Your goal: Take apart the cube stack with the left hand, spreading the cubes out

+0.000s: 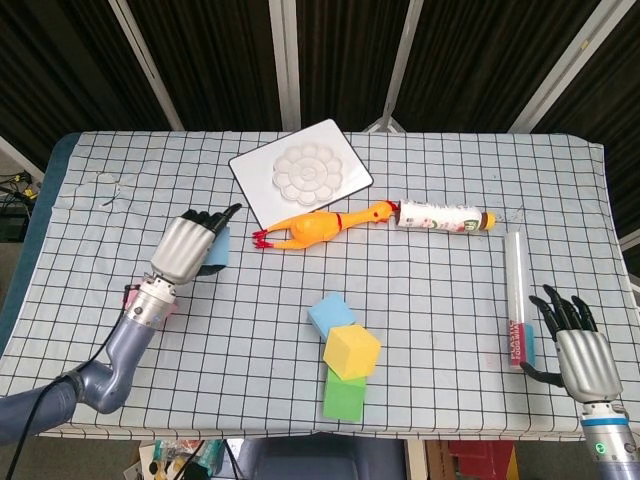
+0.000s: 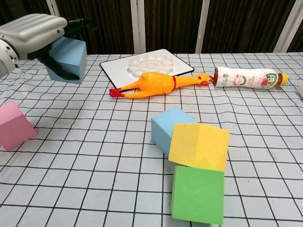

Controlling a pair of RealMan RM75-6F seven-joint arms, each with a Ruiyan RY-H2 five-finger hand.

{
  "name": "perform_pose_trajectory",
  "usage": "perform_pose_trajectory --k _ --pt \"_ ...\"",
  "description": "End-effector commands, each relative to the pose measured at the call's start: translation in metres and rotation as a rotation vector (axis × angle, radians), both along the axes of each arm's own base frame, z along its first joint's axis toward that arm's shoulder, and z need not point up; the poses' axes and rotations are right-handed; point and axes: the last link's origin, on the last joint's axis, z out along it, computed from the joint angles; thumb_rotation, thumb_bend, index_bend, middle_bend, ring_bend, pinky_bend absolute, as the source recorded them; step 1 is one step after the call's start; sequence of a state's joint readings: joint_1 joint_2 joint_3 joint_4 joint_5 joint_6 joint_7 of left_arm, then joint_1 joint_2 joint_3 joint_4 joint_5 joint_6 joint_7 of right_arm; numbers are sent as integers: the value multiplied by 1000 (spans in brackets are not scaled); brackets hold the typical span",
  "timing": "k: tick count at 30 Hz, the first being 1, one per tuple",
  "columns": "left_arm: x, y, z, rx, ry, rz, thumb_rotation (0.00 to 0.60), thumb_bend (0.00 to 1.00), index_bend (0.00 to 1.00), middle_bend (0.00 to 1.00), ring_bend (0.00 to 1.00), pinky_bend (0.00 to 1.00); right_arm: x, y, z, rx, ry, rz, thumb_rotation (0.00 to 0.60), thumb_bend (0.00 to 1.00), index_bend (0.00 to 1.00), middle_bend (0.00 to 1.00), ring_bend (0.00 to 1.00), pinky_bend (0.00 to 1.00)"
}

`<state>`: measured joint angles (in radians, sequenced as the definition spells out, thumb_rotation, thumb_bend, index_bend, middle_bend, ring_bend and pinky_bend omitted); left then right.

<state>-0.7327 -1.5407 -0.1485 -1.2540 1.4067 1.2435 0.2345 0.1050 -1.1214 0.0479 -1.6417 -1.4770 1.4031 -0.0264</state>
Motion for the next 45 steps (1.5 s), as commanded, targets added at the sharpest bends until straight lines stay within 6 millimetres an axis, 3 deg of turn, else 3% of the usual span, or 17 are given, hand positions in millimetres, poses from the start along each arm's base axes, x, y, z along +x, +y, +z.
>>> perform_pose_trajectory --k 1,11,16,20,24,27,32,38,45 --pt "-28 1 9 21 62 10 600 352 133 398 587 631 0 0 -1 3 2 0 600 26 142 30 135 54" --pt "-49 19 0 18 43 62 600 334 133 361 517 605 0 -1 -2 1 2 0 600 26 142 30 135 54" --pt "-39 33 -17 20 13 84 600 315 131 347 482 594 -1 -2 -4 3 7 -4 600 26 142 30 134 54" --pt "-27 39 -32 51 17 100 600 242 73 246 330 491 -1 -2 -3 1 4 -4 600 26 142 30 135 54" --pt "-22 39 -46 62 129 128 600 103 0 47 37 286 -2 -2 -2 -2 1 -6 600 26 142 30 134 53" --pt "-16 36 -51 66 175 142 600 64 0 2 0 222 -2 -3 -1 -2 -4 -6 600 26 142 30 135 54" --pt "0 30 -44 92 178 146 600 15 0 0 0 187 -3 -3 0 -4 -11 -5 600 26 142 30 135 54" --pt "33 14 -17 112 139 125 600 0 0 0 0 158 -2 -3 -1 4 -12 0 600 26 142 30 135 54" --pt "72 -17 4 -32 -47 66 600 0 0 0 0 145 -1 -2 0 0 -16 4 600 26 142 30 136 54"
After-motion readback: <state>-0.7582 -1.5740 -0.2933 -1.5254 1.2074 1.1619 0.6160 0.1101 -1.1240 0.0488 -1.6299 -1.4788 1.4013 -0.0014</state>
